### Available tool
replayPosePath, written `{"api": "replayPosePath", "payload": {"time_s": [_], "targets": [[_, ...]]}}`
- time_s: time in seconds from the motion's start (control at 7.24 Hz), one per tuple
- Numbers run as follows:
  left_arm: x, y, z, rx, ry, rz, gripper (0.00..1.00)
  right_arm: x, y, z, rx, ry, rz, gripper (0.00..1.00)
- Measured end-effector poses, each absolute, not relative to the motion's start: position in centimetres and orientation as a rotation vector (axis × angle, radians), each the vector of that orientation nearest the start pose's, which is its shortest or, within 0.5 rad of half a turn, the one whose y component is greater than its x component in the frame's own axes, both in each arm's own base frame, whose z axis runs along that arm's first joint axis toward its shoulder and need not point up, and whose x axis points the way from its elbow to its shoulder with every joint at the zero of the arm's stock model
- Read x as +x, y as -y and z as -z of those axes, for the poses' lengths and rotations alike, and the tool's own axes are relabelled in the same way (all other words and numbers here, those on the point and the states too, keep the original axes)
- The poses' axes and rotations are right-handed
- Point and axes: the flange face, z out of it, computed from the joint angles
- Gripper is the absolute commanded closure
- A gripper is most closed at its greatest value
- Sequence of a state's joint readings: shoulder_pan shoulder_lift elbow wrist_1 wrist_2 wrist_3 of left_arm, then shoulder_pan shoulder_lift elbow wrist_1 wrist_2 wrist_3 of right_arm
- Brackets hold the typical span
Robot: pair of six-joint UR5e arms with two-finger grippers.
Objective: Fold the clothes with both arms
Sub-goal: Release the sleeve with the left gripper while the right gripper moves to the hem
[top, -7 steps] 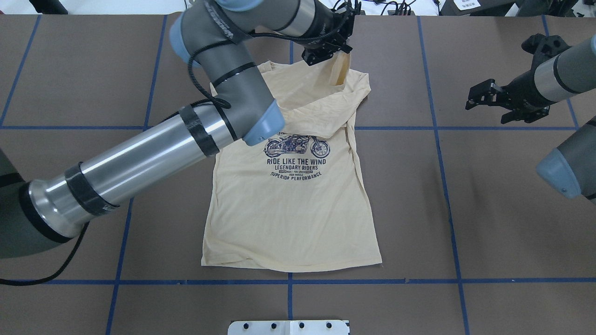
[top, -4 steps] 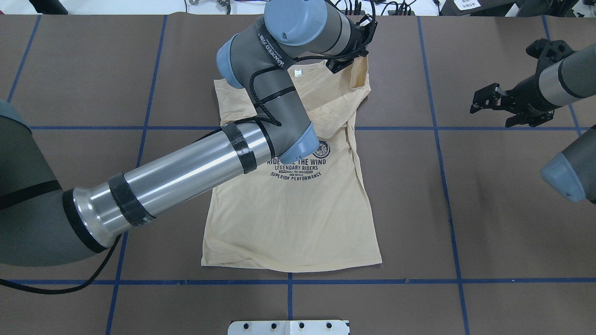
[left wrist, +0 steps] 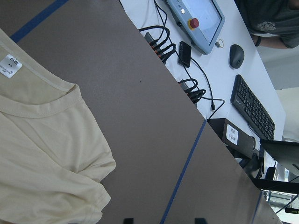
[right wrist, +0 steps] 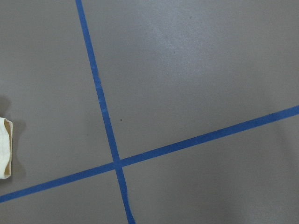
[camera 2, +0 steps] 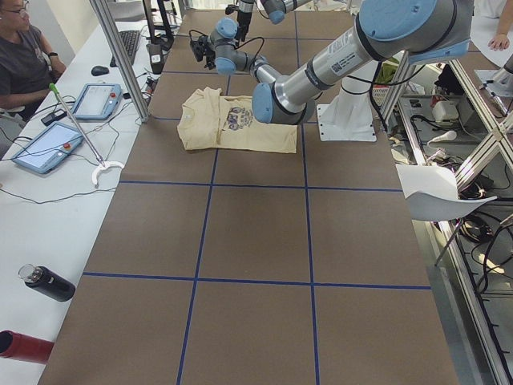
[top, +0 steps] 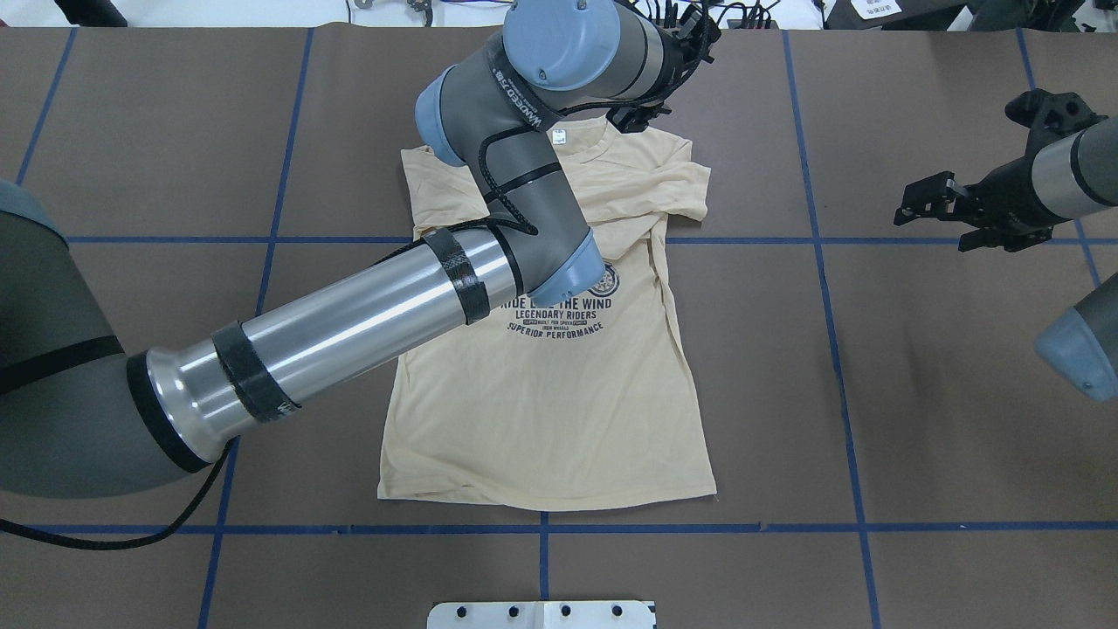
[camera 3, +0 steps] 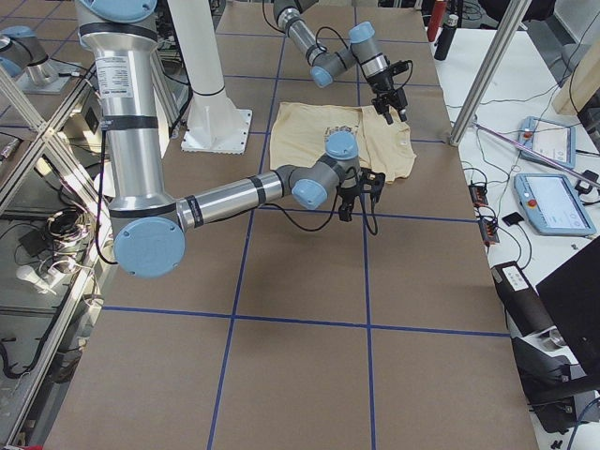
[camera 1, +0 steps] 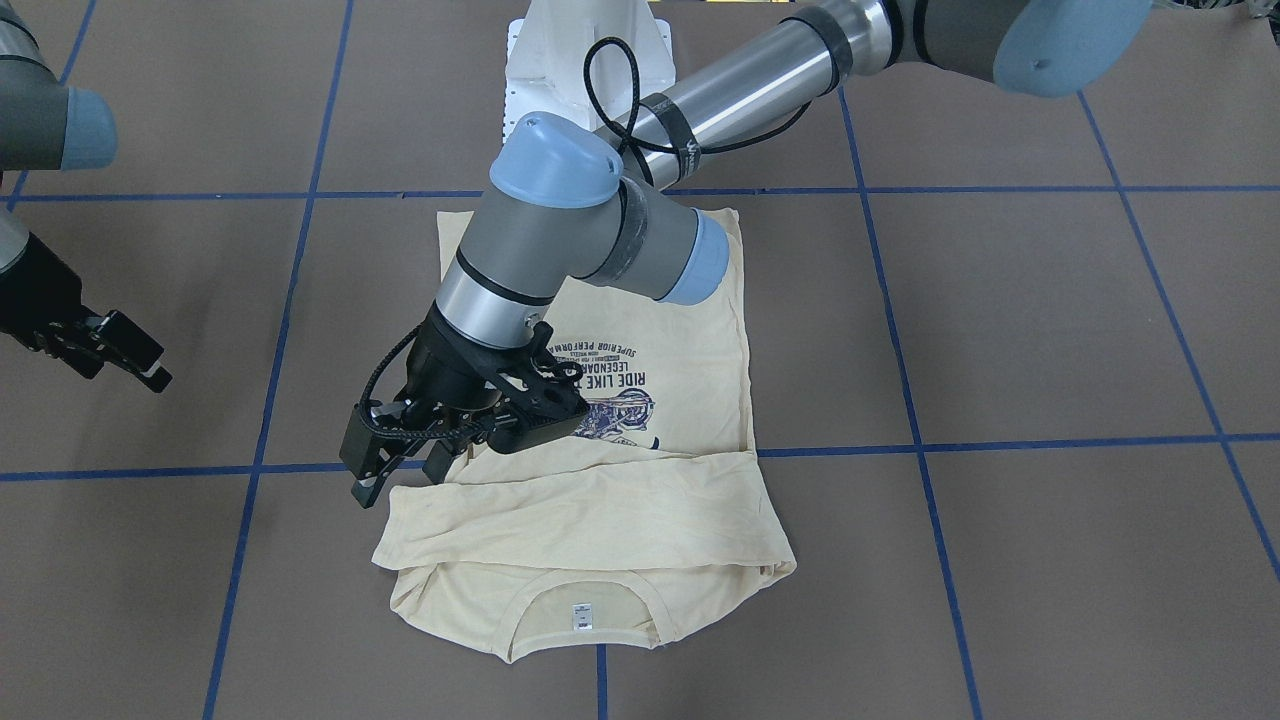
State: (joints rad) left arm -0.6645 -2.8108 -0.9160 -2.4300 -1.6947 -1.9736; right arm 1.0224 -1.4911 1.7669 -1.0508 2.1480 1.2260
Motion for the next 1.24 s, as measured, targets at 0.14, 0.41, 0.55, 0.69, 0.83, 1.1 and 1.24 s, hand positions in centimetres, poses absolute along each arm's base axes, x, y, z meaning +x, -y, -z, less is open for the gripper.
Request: {"api": "replayPosePath", "payload": {"time_s": [0.14,0.41,0.55,0.69,0.83,1.1,1.24], "targets": [[57.4,60.3,0.6,0.077,-1.518,0.754,0.01,-23.0,49.4,-45.6,0.040,0.965,-0.442,0.00],[53.0,57.1,-3.3,0.072,-1.543,0.650,0.01,-31.0,45.1,-41.3,0.001,0.989,-0.607,0.01],[50.1,55.3,-6.0,0.113,-1.520,0.578,0.01,-35.4,41.5,-38.9,-0.017,1.005,-0.696,0.02],[47.3,53.9,-8.5,0.158,-1.489,0.517,0.02,-39.2,37.2,-37.0,-0.048,1.009,-0.777,0.05],[44.6,53.4,-11.4,0.195,-1.457,0.473,0.02,-42.7,32.8,-35.3,-0.077,0.999,-0.856,0.06],[40.5,54.3,-15.9,0.238,-1.400,0.399,0.02,-48.3,25.6,-32.6,-0.126,0.965,-0.971,0.11],[39.7,54.6,-17.0,0.248,-1.386,0.380,0.02,-49.8,23.2,-32.2,-0.131,0.945,-1.002,0.12]]}}
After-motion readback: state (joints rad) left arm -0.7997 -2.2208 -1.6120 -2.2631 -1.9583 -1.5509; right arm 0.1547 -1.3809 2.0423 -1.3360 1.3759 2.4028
